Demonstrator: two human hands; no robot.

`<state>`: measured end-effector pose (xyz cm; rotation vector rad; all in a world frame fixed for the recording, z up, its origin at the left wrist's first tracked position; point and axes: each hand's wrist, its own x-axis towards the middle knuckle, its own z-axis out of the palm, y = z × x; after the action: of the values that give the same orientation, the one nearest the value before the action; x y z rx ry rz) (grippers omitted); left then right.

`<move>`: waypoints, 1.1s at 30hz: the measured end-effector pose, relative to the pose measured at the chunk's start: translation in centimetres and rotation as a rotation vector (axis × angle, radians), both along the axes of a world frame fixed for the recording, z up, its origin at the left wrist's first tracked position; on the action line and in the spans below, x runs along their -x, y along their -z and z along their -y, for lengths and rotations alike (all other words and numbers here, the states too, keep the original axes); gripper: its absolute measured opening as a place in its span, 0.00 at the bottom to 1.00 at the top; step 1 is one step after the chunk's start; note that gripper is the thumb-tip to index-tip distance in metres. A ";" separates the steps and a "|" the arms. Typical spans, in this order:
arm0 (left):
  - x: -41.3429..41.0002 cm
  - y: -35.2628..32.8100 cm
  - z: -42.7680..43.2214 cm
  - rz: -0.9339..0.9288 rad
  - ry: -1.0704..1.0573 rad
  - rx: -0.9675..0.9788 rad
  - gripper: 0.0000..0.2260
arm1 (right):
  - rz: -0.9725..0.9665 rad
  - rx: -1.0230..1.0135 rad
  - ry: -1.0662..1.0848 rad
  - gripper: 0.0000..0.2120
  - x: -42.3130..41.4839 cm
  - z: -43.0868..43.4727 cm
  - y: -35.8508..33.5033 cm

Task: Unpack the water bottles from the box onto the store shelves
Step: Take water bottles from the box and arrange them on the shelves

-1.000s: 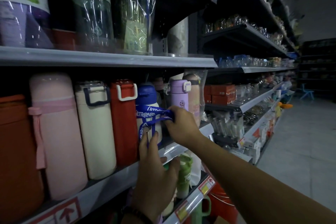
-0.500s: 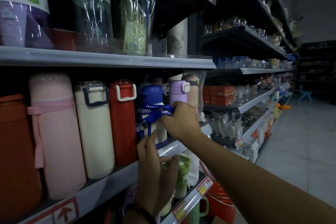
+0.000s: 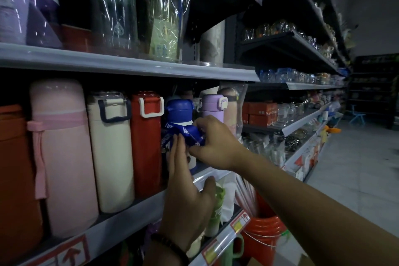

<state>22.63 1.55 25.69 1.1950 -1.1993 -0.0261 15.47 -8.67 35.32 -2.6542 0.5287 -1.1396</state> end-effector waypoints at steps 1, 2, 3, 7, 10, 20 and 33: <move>0.0 -0.2 0.1 -0.021 0.011 -0.005 0.46 | -0.016 0.032 -0.032 0.09 0.4 0.2 0.1; -0.1 -0.4 0.2 -0.048 0.028 -0.014 0.46 | -0.028 0.052 -0.061 0.10 0.7 0.5 0.3; -0.2 -0.5 0.2 -0.066 0.046 -0.022 0.46 | -0.038 0.062 -0.081 0.11 0.9 0.8 0.4; -0.6 -0.6 0.1 -0.074 0.067 -0.051 0.43 | 0.017 0.116 -0.057 0.11 0.8 1.4 0.8; 0.0 -0.6 -0.1 -0.089 0.003 -0.039 0.40 | 0.078 0.098 -0.021 0.09 0.2 1.6 0.6; 0.9 0.9 0.5 0.096 -0.162 -0.032 0.39 | 0.075 0.024 0.246 0.15 -3.1 1.2 -0.5; -0.7 1.6 1.4 -0.084 -0.107 -0.107 0.44 | 0.062 0.127 0.222 0.14 -5.9 -1.5 0.4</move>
<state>23.35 0.13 24.10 1.3375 -1.0704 -0.0605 21.40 -7.21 34.92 -2.7088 0.7803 -1.3545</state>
